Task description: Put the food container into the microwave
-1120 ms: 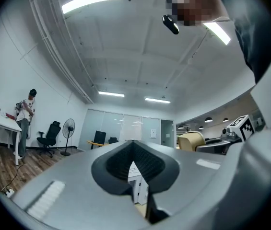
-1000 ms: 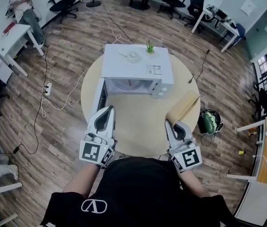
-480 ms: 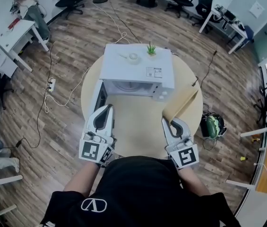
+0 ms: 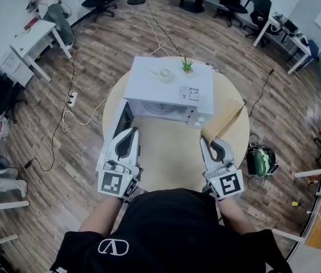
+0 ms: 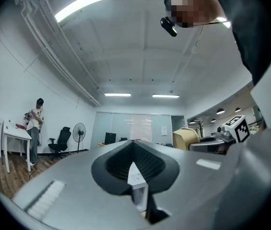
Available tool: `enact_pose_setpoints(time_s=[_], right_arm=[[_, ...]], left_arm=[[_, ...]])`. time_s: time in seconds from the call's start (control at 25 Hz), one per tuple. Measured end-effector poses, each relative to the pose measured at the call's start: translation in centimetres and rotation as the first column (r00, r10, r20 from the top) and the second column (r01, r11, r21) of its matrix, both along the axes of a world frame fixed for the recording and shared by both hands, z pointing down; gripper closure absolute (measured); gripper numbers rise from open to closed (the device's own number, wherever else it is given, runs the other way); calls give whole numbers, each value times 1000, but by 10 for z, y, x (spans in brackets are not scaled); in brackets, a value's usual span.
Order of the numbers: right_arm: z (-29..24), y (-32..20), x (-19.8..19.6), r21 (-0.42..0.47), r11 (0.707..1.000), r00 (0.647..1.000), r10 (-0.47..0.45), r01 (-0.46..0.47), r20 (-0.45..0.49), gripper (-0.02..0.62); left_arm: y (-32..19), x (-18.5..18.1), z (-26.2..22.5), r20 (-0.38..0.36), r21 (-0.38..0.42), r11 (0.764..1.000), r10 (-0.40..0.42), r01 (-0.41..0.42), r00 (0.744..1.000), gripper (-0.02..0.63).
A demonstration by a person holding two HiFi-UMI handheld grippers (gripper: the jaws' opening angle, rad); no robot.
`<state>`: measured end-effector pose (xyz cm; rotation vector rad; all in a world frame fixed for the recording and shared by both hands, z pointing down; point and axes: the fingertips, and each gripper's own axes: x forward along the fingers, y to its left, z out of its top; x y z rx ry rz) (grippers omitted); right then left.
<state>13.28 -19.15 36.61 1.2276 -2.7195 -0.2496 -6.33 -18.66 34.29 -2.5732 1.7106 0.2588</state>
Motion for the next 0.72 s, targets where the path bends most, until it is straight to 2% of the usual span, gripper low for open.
enact_pose_setpoints(time_s=[0.28,0.72], right_arm=[[-3,-7,-4,20,999,999,-46,47,-18,583],[-4,-18,-17,25,994,990,-100,103,-102,583]], left_arm=[[1,-3,3,-8,-11,1000,-21,21,1000,606],[9,-10,11,-22,-25,999,-29,28,999,606]])
